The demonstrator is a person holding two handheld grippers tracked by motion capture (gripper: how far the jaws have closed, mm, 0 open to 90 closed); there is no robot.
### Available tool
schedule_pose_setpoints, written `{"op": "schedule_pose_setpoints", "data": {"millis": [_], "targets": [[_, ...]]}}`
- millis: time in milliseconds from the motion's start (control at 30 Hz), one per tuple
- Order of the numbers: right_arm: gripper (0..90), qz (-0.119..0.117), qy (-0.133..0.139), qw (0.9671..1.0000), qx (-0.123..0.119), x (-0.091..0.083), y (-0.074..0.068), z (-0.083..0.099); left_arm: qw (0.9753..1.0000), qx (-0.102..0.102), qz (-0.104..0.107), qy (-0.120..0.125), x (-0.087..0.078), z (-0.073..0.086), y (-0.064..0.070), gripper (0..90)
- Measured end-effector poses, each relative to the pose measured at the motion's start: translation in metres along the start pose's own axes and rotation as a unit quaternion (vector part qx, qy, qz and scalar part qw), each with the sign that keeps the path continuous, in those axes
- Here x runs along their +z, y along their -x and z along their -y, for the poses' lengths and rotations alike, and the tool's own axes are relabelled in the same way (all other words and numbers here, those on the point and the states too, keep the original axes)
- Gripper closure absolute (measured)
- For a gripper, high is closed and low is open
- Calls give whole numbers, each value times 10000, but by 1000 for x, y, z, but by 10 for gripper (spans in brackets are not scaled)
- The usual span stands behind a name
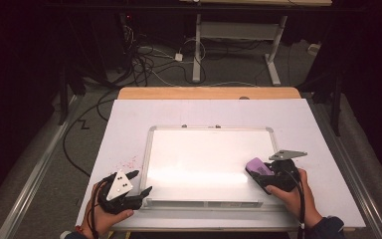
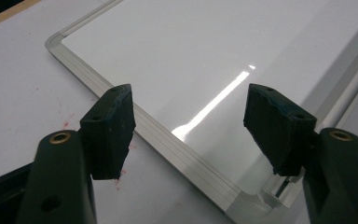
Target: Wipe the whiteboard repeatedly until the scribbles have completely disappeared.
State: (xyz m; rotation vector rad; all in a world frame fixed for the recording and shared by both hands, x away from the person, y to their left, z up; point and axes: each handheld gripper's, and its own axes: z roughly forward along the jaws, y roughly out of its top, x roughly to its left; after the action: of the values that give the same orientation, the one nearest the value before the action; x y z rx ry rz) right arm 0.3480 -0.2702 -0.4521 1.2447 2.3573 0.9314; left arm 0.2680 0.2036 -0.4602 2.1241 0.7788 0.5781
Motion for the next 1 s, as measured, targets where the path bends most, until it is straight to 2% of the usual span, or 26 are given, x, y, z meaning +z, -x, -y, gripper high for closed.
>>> {"op": "schedule_pose_setpoints", "data": {"millis": [400,667,800,867,1000], "targets": [[415,-67,-20,9999,-104,2,2,-3,10000,5,-4,-5,1,-1,0,325],[414,-167,-116,9994,-297,12,-7,-16,10000,50,4,-24,1,-1,1,325],[413,-352,-160,9986,-360,11,-3,-15,10000,58,-8,-31,1,-1,1,324],[413,-412,-205,9979,-459,11,-3,-16,10000,59,-19,-28,1,-1,1,325],[413,-488,-194,9974,-500,11,-1,-15,10000,69,-29,-30,1,-1,1,324]]}}
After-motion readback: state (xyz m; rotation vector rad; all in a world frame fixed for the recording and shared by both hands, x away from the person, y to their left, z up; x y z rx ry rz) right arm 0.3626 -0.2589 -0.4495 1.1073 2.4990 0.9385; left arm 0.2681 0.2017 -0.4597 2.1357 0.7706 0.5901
